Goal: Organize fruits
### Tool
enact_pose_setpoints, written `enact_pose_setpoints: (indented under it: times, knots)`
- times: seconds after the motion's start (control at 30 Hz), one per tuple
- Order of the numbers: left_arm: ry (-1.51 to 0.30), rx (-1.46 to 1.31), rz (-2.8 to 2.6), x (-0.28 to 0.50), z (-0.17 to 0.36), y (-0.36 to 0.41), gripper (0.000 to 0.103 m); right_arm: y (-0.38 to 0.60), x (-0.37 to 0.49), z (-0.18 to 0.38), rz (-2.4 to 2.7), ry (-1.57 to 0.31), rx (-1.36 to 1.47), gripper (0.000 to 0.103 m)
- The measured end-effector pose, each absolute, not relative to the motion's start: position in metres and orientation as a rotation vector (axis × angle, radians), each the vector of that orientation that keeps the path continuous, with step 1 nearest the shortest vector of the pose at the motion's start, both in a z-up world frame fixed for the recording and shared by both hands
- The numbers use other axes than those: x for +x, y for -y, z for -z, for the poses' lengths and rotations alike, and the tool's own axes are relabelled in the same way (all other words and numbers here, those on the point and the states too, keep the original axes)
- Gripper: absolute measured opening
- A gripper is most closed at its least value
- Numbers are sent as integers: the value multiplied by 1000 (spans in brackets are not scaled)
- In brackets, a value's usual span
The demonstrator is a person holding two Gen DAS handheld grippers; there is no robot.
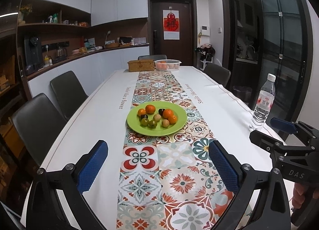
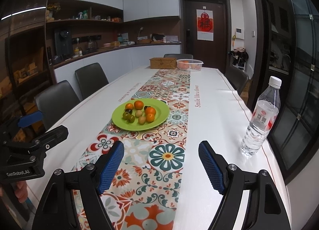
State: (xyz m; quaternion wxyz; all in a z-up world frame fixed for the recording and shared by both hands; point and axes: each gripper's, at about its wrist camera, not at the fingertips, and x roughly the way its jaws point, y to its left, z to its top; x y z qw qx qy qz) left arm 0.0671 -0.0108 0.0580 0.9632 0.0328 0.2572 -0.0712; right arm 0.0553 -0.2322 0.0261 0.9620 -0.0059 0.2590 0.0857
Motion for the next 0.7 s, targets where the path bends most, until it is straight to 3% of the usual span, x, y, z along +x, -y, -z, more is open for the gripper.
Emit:
enact_pose_setpoints:
  times: [0.7]
  knots:
    - [-491,90,120,54,-64,11,103,231,51,-24,-173,-523,-12,78]
